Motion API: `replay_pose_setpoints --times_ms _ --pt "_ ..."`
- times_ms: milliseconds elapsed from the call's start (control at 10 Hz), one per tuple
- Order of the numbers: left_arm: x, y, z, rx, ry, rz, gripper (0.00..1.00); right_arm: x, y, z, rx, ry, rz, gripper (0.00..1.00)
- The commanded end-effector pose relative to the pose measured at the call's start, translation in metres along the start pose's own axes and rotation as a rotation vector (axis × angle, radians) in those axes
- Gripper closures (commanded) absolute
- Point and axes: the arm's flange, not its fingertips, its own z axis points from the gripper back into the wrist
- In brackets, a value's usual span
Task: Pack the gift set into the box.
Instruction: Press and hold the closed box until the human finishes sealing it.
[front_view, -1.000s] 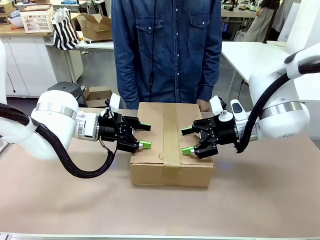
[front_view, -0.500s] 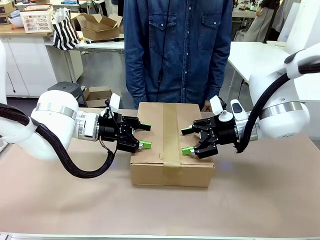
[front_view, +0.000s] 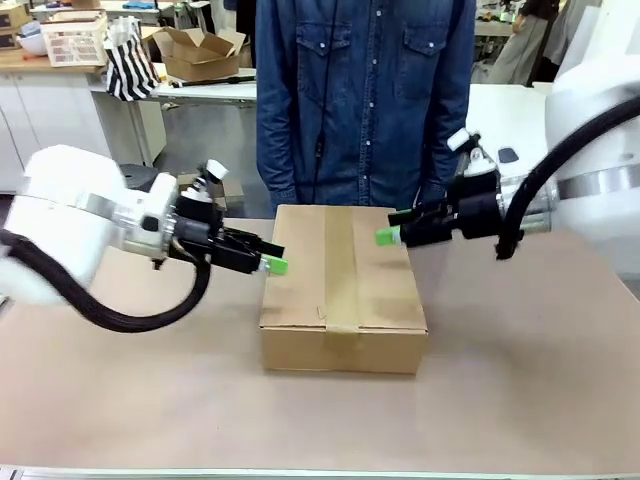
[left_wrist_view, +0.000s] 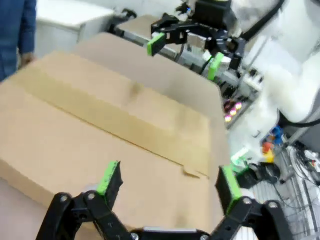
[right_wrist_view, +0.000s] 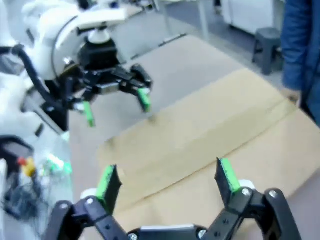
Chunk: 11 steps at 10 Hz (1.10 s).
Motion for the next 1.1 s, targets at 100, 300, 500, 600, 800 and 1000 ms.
replay_pose_setpoints --times_ms 100,300,500,600,800,1000 --pt "-0.001 -0.019 0.071 -0.074 -0.116 0.386 0.00 -0.053 0.045 0.122 0.170 0.016 -0.426 0.00" --pt "-0.020 -0.013 0.120 -0.138 -0.303 0.450 0.00 -0.105 0.018 0.180 0.260 -0.151 -0.596 0.00" --pt "-0.047 0.007 0.150 -0.156 -0.382 0.575 0.00 -0.148 0.002 0.200 0.343 -0.232 -0.660 0.00" --pt "-0.051 0.020 0.146 -0.238 -0.400 0.540 0.00 -0.030 -0.050 0.167 0.298 -0.121 -0.565 0.00" --pt "-0.030 0.010 0.151 -0.145 -0.342 0.515 0.00 -0.030 -0.050 0.167 0.298 -0.121 -0.565 0.00" --pt "-0.030 0.010 0.151 -0.145 -0.342 0.515 0.00 -0.030 -0.050 0.167 0.298 -0.121 -0.565 0.00"
